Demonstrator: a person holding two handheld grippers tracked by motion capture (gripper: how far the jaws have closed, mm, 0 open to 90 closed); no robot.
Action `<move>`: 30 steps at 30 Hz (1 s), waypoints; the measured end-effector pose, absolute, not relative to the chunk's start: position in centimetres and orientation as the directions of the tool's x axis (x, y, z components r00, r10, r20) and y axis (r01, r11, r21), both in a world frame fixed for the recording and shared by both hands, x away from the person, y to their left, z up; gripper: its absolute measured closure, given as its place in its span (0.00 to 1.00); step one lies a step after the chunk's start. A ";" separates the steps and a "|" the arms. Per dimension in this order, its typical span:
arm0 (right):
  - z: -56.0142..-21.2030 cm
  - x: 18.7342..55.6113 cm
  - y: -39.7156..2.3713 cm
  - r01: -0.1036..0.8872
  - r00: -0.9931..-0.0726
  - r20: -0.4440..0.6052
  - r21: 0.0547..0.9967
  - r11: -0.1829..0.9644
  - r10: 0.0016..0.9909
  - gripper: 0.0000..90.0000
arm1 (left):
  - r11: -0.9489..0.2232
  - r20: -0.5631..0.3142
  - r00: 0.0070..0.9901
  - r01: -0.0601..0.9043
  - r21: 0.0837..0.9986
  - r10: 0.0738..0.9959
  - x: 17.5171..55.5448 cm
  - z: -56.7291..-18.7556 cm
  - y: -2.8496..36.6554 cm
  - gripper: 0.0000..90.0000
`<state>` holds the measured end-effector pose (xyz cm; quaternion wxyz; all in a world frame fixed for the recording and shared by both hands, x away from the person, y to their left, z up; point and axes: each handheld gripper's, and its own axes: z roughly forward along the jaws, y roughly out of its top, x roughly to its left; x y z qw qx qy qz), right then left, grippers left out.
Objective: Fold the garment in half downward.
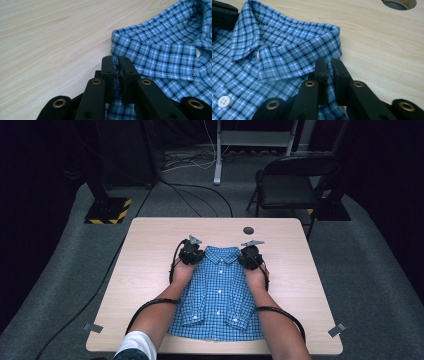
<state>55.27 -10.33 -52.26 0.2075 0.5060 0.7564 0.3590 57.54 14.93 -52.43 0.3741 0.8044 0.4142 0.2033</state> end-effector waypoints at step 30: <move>-51.2 54.7 -11.4 0.592 -0.417 0.114 0.787 0.174 0.902 0.96 | -0.339 -0.012 0.592 0.478 0.810 0.806 56.8 -51.2 15.8 0.96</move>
